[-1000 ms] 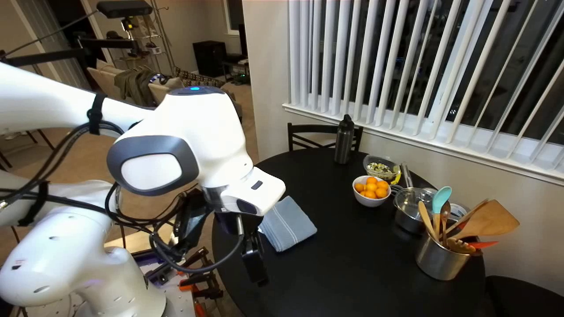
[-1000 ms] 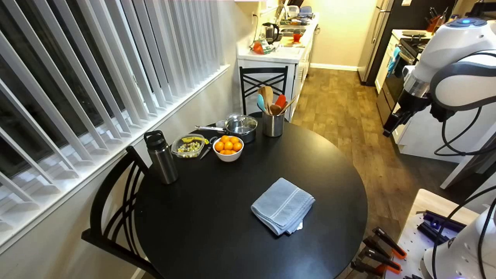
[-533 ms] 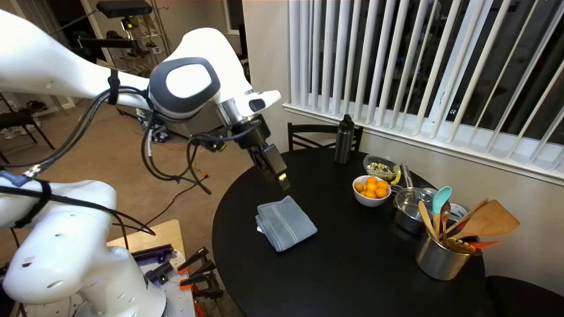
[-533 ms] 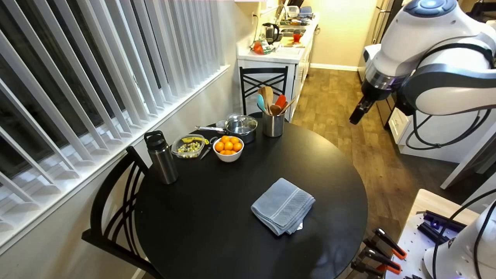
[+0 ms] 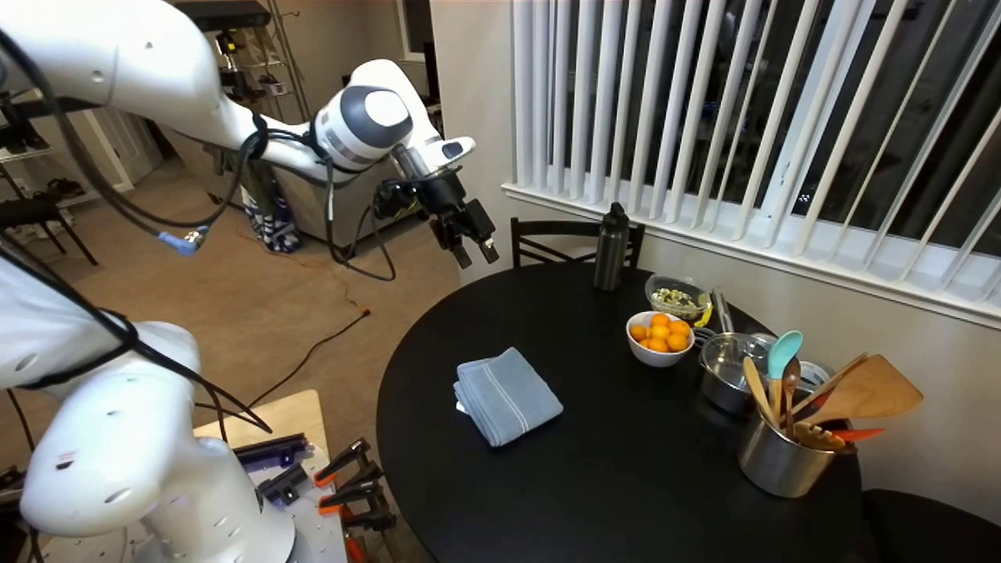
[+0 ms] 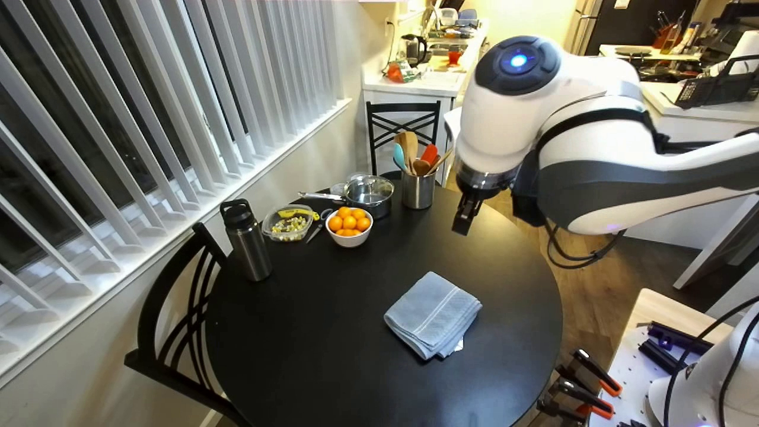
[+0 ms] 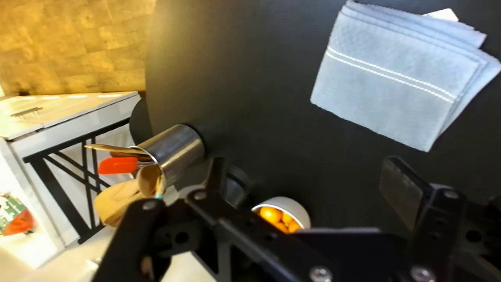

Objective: Unfold the blue towel at the center

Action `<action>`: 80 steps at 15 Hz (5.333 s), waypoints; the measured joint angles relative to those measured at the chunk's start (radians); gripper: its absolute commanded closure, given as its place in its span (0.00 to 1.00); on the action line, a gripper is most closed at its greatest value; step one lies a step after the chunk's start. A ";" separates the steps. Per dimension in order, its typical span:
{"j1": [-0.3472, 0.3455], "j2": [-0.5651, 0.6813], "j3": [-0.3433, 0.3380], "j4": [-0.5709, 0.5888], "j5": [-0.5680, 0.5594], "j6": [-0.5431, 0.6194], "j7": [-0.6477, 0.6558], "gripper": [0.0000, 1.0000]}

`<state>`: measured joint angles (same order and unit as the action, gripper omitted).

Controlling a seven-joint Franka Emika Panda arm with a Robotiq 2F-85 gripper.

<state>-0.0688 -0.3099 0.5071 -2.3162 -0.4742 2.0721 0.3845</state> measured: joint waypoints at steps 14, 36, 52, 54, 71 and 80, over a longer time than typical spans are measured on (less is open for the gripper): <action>0.244 0.442 -0.124 0.271 -0.036 -0.066 0.049 0.00; 0.569 0.905 -0.363 0.464 -0.026 -0.026 0.565 0.00; 0.588 1.119 -0.447 0.630 0.013 -0.098 0.585 0.00; 0.595 1.128 -0.454 0.646 0.013 -0.125 0.585 0.00; 0.606 1.177 -0.489 0.715 0.006 -0.252 0.585 0.00; 0.637 1.177 -0.494 0.737 -0.015 -0.311 0.585 0.66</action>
<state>0.5680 0.8676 0.0130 -1.5791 -0.4887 1.7607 0.9693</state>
